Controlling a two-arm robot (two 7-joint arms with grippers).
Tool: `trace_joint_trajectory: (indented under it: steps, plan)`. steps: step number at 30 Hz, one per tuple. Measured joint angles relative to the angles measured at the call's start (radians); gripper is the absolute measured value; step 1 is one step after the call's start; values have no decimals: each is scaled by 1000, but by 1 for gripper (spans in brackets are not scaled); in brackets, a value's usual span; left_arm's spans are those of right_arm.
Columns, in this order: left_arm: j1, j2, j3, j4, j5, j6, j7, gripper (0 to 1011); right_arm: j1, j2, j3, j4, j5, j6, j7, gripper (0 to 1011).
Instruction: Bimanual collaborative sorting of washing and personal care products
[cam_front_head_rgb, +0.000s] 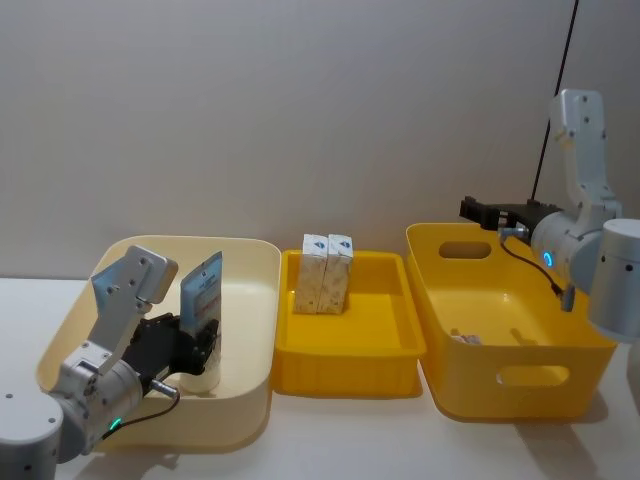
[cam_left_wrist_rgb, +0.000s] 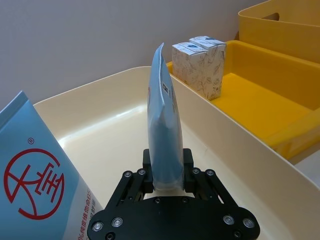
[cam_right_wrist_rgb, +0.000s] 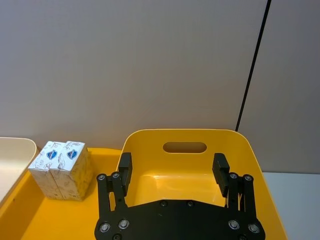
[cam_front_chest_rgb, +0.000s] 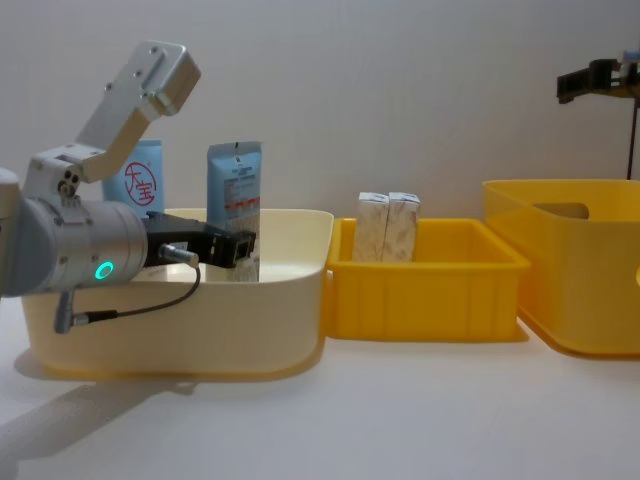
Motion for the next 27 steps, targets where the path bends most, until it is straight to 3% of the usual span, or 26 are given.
trace_joint_trajectory:
  steps: [27]
  plan:
    - [0, 0, 0, 0, 0, 0, 0, 318, 0, 0, 0, 0, 0, 0, 0, 1001]
